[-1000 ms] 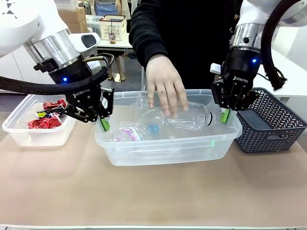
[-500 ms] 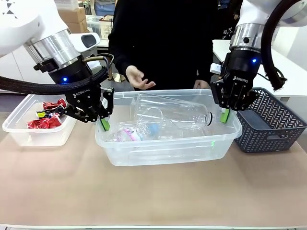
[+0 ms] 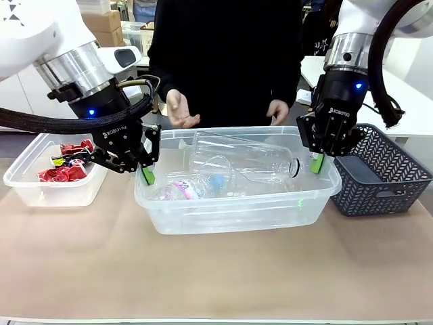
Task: Sort the waste into each basket.
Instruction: Offer the picked Organizing box to the human.
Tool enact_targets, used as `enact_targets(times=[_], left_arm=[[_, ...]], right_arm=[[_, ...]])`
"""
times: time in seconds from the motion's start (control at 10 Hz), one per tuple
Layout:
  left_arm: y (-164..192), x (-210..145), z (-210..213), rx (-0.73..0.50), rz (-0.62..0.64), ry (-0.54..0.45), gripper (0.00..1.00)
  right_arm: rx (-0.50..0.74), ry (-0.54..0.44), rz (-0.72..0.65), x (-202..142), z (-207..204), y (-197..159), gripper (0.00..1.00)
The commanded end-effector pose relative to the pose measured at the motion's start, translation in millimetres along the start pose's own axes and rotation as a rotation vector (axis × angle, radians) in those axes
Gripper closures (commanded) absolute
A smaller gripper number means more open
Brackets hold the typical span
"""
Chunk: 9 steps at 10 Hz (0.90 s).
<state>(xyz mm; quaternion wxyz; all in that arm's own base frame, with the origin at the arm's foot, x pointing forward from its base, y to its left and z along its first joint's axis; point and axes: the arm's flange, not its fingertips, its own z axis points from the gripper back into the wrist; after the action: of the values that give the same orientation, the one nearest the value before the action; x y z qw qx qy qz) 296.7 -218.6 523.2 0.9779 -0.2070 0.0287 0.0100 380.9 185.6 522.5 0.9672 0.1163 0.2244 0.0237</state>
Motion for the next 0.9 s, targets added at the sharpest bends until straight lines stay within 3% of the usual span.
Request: enact_targets(times=[0.0, 0.2, 0.4, 0.6, 0.8], left_arm=[[4, 0, 3, 0.017, 0.018, 0.003, 1.00], [0, 0, 0, 0.000, 0.000, 0.000, 0.96], [-6, 78, 36, 0.001, 0.013, -0.026, 0.96], [-4, 146, 67, -0.040, -0.128, 0.036, 0.96], [7, 188, 67, 0.020, -0.070, 0.000, 0.96]], right_arm=[[0.026, -0.004, 0.000, -4, 3, -7, 1.00], [0.000, 0.000, 0.000, 0, 0, 0, 0.95], [0.003, 0.026, 0.042, 51, 33, 22, 0.95], [0.022, 0.062, 0.019, 113, 67, 33, 0.95], [0.082, 0.071, -0.057, 164, 87, 35, 0.95]])
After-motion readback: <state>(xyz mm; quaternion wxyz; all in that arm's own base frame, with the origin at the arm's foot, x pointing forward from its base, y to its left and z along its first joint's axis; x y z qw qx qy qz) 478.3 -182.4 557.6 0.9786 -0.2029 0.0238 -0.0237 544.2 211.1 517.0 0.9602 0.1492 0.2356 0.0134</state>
